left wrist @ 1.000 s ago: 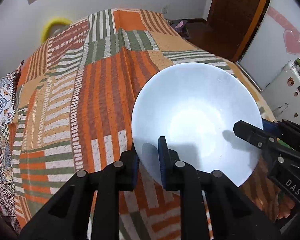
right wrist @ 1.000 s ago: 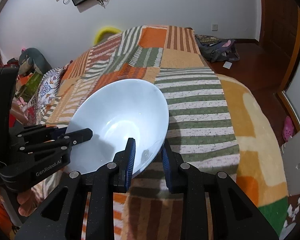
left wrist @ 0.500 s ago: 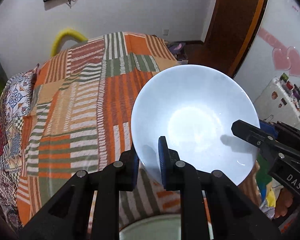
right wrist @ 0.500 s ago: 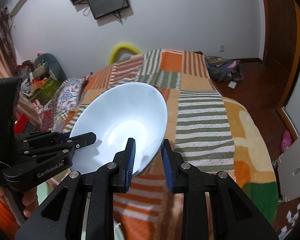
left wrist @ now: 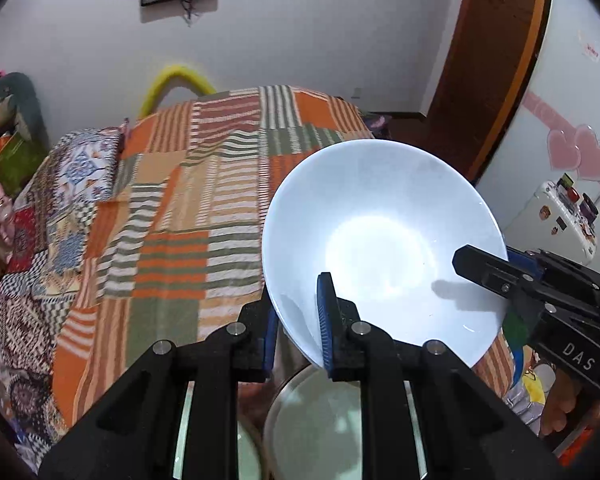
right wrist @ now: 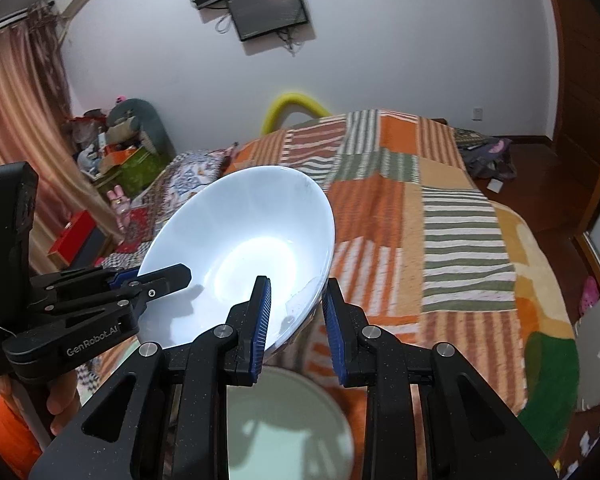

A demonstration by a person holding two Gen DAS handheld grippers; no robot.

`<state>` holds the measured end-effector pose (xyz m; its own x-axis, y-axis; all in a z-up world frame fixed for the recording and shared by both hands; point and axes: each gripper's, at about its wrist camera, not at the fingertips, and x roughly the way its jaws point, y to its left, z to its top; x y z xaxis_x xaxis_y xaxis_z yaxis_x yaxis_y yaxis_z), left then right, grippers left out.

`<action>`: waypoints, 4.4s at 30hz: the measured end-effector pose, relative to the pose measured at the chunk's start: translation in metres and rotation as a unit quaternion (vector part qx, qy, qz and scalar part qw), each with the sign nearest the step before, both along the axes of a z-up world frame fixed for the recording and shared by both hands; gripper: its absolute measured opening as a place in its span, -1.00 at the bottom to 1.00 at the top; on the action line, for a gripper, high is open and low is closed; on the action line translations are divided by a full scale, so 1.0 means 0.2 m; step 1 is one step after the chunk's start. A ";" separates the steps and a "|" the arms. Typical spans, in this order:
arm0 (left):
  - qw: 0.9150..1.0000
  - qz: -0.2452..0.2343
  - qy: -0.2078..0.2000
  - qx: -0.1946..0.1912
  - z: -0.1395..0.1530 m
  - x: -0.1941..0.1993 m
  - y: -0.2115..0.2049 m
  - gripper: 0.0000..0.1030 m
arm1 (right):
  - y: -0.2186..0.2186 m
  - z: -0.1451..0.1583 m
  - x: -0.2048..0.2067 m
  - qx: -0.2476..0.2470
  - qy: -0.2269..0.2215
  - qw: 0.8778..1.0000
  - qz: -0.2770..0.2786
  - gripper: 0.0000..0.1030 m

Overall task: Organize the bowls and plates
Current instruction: 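Lift the spotted white bowl with both grippers and carry it over the stack, then lower the spotted white bowl into the light green bowl with both grippers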

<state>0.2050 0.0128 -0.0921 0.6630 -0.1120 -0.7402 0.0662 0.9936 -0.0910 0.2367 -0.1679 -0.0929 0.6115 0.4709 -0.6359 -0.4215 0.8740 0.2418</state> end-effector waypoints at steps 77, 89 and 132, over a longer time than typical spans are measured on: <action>0.983 0.161 0.088 -0.024 -0.63 -0.63 0.72 -0.65 | 0.76 -0.50 -0.42 -0.057 0.094 0.983 0.147 -0.49; 0.983 0.163 0.084 -0.008 -0.64 -0.63 0.70 -0.63 | 0.76 -0.50 -0.43 -0.058 0.090 0.983 0.148 -0.48; 0.982 0.175 0.047 -0.044 -0.60 -0.74 0.80 0.04 | 0.70 -0.50 -0.39 -0.057 0.087 0.987 0.123 -0.05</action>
<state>0.0565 0.1725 -0.2123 0.6022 0.0438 -0.7971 -0.2907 0.9420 -0.1678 0.1583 -0.0276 -0.1933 0.3650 0.5107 -0.7784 -0.5845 0.7765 0.2354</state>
